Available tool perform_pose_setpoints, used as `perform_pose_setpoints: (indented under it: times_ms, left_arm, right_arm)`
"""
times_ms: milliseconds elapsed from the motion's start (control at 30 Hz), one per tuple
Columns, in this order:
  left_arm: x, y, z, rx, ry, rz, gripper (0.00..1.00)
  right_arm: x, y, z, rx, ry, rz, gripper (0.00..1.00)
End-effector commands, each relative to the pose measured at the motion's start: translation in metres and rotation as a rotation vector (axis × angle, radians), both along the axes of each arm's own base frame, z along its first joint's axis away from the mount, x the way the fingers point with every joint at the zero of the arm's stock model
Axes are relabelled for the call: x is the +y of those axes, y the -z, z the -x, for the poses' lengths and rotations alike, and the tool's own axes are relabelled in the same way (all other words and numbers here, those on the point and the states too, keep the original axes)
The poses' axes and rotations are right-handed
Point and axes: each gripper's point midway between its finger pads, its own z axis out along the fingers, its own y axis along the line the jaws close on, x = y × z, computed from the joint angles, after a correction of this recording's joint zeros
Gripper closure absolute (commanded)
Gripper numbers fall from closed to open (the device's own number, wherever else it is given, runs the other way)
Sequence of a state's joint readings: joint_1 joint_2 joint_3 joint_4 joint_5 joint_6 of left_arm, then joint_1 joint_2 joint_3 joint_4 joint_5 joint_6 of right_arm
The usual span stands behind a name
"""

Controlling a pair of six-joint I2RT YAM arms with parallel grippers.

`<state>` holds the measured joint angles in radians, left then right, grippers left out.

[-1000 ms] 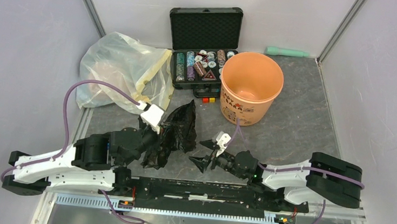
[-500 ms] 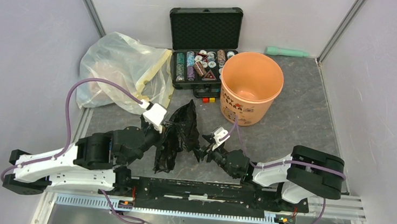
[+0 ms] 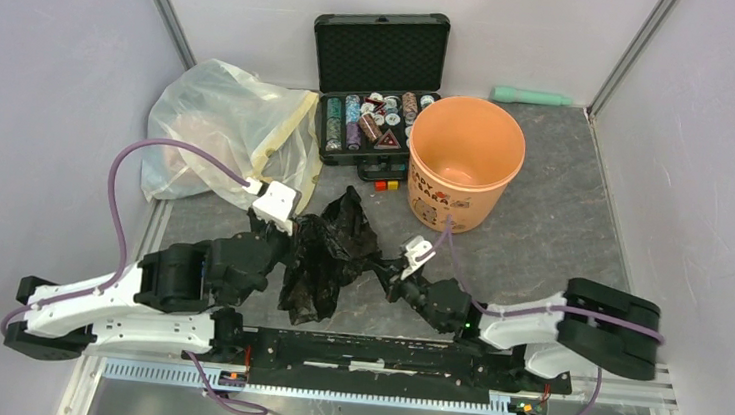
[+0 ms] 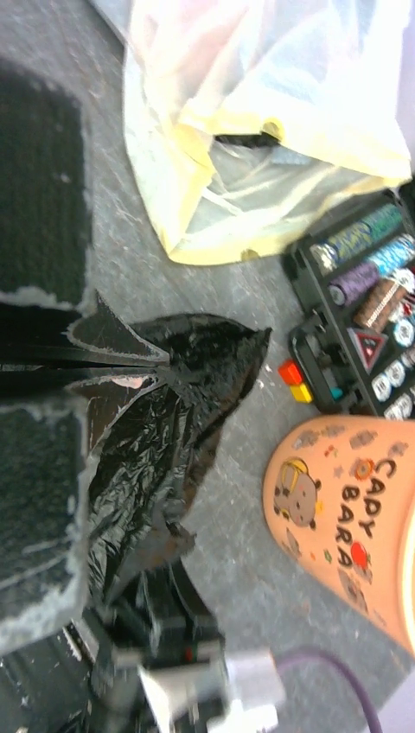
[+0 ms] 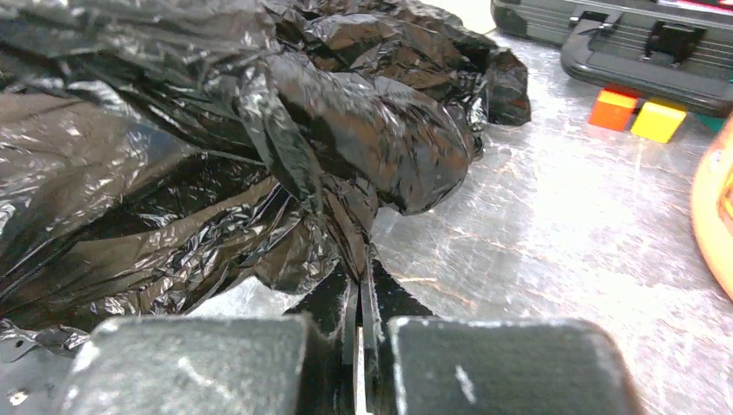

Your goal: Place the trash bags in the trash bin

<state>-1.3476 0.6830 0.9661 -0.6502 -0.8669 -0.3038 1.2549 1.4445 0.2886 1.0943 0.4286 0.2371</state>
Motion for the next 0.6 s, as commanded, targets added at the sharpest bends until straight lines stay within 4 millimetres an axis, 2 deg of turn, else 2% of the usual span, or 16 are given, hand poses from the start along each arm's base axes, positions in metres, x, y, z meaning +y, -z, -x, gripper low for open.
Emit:
perform_pose_setpoints:
  times_ms: [0,133,333,433,567]
  left_arm:
    - [0.023,0.008,-0.014,0.006,-0.194,0.026,0.98]
    - [0.026,0.026,-0.026,0.057,-0.242,0.004,0.98]
    - [0.024,0.065,-0.054,0.211,-0.262,-0.048,0.98]
    - [0.030,0.068,-0.062,0.224,-0.300,-0.060,0.98]
    - [0.030,0.062,-0.067,0.210,-0.311,-0.044,0.98]
  right_arm:
    - [-0.035,0.009,0.003,0.058,0.071,0.016,0.99]
    - [-0.074,0.033,0.009,0.125,0.138,0.075,1.00]
    - [-0.124,0.053,0.015,0.188,0.240,0.080,1.00]
    - [-0.144,0.056,0.013,0.213,0.314,0.071,1.00]
    - [-0.180,0.064,0.007,0.241,0.476,0.097,0.97]
